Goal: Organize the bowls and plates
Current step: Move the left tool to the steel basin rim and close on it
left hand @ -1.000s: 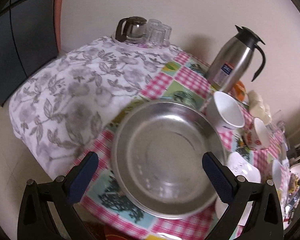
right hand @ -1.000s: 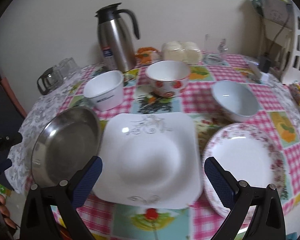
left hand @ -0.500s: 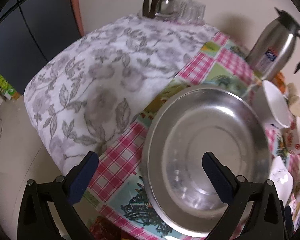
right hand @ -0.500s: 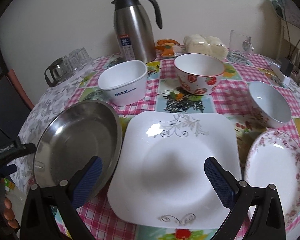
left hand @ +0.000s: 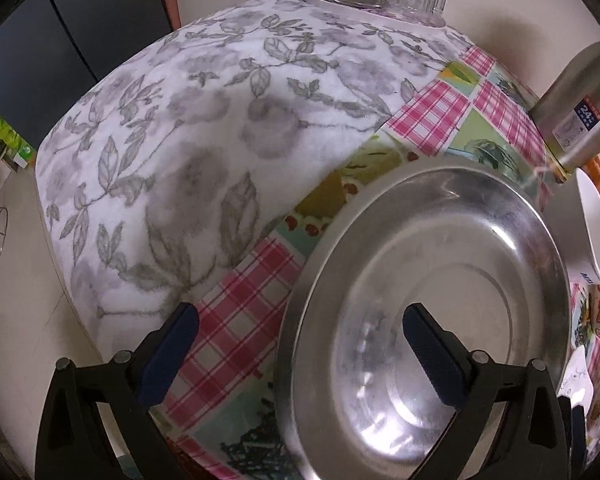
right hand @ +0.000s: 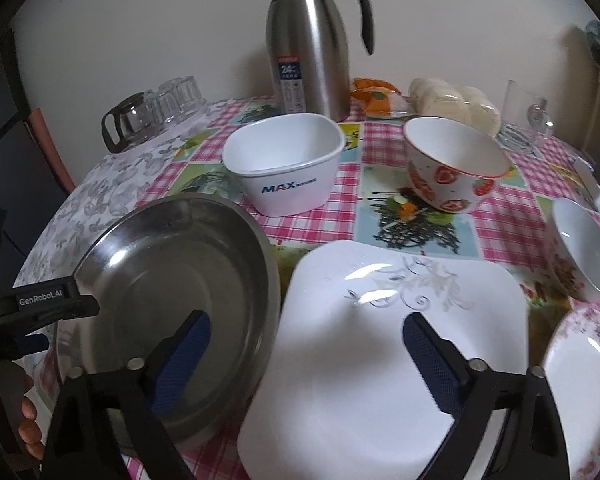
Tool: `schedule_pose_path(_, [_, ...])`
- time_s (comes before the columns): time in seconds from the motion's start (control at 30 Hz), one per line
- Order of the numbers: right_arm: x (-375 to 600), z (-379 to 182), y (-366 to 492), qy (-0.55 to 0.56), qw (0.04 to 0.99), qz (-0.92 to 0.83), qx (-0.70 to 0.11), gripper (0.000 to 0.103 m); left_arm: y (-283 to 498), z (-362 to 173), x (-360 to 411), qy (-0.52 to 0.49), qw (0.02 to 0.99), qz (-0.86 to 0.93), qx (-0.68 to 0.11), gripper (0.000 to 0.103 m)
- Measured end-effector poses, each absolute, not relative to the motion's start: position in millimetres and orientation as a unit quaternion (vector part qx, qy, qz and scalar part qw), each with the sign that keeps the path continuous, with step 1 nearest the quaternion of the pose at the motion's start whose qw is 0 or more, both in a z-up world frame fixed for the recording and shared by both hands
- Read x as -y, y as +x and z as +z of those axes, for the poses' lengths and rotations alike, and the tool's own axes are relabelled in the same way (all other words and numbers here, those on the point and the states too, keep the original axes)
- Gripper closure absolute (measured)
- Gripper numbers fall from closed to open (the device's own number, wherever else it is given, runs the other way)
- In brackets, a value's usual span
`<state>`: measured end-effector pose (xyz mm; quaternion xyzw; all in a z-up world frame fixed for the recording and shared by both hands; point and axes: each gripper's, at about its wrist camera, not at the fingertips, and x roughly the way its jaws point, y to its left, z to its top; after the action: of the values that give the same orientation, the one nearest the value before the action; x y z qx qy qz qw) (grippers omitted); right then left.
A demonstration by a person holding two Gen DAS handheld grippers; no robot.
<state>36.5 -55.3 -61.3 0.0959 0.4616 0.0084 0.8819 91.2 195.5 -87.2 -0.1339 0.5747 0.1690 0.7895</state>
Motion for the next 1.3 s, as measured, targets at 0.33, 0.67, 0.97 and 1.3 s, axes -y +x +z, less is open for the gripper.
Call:
schedule_pose_path(0.33, [50, -79, 61, 0.100, 0.877, 0.012, -0.469, 0.034, 105, -93, -189, -0.112, 0.796, 0.174, -0.569, 0.038])
schedule_pose_path(0.67, [53, -78, 60, 0.105, 0.878, 0.010, -0.467, 0.040, 101, -91, -195, -0.129, 0.806, 0.155, -0.557, 0.060])
schedule_pose_path(0.97, [50, -76, 58, 0.101, 0.879, 0.011, -0.465, 0.040, 90, -91, -214, -0.158, 0.800, 0.176, -0.551, 0.060])
schedule_pose_path(1.3, [31, -63, 55, 0.068, 0.895, 0.036, -0.439, 0.040, 88, -92, -225, -0.172, 0.795, 0.191, -0.549, 0.058])
